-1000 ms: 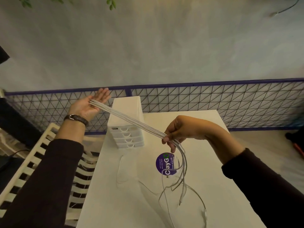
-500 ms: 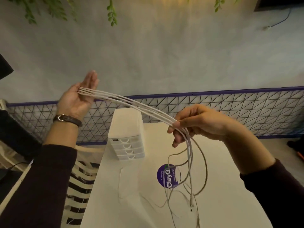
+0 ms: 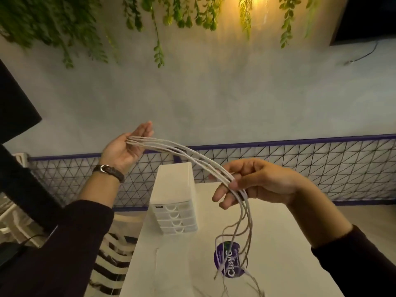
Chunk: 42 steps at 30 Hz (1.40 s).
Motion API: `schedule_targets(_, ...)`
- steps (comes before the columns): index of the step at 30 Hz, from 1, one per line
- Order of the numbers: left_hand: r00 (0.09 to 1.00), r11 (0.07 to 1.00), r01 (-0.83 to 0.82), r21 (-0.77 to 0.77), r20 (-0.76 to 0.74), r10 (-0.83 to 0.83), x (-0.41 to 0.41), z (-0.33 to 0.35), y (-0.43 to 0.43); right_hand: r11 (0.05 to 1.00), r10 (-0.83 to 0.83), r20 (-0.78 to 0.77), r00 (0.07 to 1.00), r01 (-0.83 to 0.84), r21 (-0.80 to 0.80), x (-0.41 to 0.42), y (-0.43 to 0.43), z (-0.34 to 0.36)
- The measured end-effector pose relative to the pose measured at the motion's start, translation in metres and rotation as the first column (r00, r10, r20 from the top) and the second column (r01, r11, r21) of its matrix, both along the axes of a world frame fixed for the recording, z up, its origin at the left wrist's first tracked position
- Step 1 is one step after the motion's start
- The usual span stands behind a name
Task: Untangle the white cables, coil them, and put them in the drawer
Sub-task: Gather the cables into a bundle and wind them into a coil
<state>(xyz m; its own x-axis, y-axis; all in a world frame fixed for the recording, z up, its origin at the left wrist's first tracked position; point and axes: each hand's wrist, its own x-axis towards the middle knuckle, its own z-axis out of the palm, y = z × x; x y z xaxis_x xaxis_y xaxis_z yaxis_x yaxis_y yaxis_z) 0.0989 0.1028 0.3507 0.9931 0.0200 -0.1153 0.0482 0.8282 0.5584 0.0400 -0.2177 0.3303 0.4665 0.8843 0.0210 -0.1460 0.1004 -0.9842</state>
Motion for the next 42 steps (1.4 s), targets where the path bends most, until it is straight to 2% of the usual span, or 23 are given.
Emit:
schedule_targets(3, 0.999, 0.999, 0.043, -0.012, 0.026, -0.043, 0.000, 0.008, -0.012, 0.993, 0.062, 0.030, 0.998, -0.059, -0.098, 0.004, 0.007, 0.005)
schedule_targets(5, 0.998, 0.999, 0.051, -0.004, 0.029, -0.051, -0.001, 0.014, -0.022, 0.971, 0.078, 0.055, 0.995, -0.063, -0.230, 0.004, 0.015, 0.001)
schedule_targets(8, 0.993, 0.993, 0.097, 0.061, 0.054, -0.100, -0.005, 0.025, -0.042, 0.907, 0.019, 0.120, 0.993, 0.034, -0.419, 0.003, 0.028, -0.006)
schedule_targets(10, 0.982, 0.975, 0.161, 0.152, 0.078, -0.174, -0.011, 0.036, -0.057, 0.884, -0.051, 0.195, 0.979, 0.135, -0.448, 0.003, 0.036, -0.010)
schedule_targets(13, 0.947, 0.894, 0.254, 0.368, 0.092, -0.307, -0.030, 0.048, -0.086, 0.877, -0.149, 0.343, 0.927, 0.284, -0.388, 0.003, 0.048, -0.008)
schedule_targets(15, 0.920, 0.813, 0.295, 0.502, 0.083, -0.384, -0.043, 0.051, -0.103, 0.892, -0.225, 0.417, 0.881, 0.359, -0.275, 0.002, 0.058, 0.002)
schedule_targets(18, 0.884, 0.722, 0.321, 0.613, 0.080, -0.461, -0.055, 0.051, -0.119, 0.932, -0.327, 0.309, 0.893, 0.359, -0.051, 0.002, 0.068, 0.015)
schedule_targets(22, 0.888, 0.735, 0.341, 0.586, 0.055, -0.456, -0.056, 0.052, -0.116, 0.940, -0.341, 0.201, 0.918, 0.337, 0.058, -0.007, 0.069, 0.019)
schedule_targets(26, 0.883, 0.741, 0.379, 0.554, 0.023, -0.468, -0.056, 0.053, -0.112, 0.952, -0.298, 0.192, 0.935, 0.305, -0.006, -0.012, 0.065, 0.014)
schedule_targets(29, 0.851, 0.693, 0.392, 0.605, 0.047, -0.522, -0.059, 0.053, -0.111, 0.967, -0.251, 0.183, 0.951, 0.255, 0.003, -0.014, 0.064, 0.010)
schedule_targets(34, 0.801, 0.639, 0.425, 0.641, 0.063, -0.595, -0.064, 0.051, -0.109, 0.906, -0.394, 0.060, 0.917, 0.377, 0.194, -0.016, 0.064, 0.019)
schedule_targets(38, 0.777, 0.587, 0.399, 0.704, 0.080, -0.624, -0.069, 0.049, -0.111, 0.873, -0.485, 0.175, 0.857, 0.465, 0.147, -0.016, 0.061, 0.027)
schedule_targets(40, 0.777, 0.573, 0.386, 0.723, 0.080, -0.625, -0.071, 0.050, -0.113, 0.886, -0.464, 0.213, 0.860, 0.453, 0.101, -0.017, 0.061, 0.029)
schedule_targets(42, 0.793, 0.600, 0.376, 0.706, 0.090, -0.602, -0.070, 0.050, -0.112, 0.907, -0.416, 0.241, 0.877, 0.418, 0.046, -0.018, 0.060, 0.031)
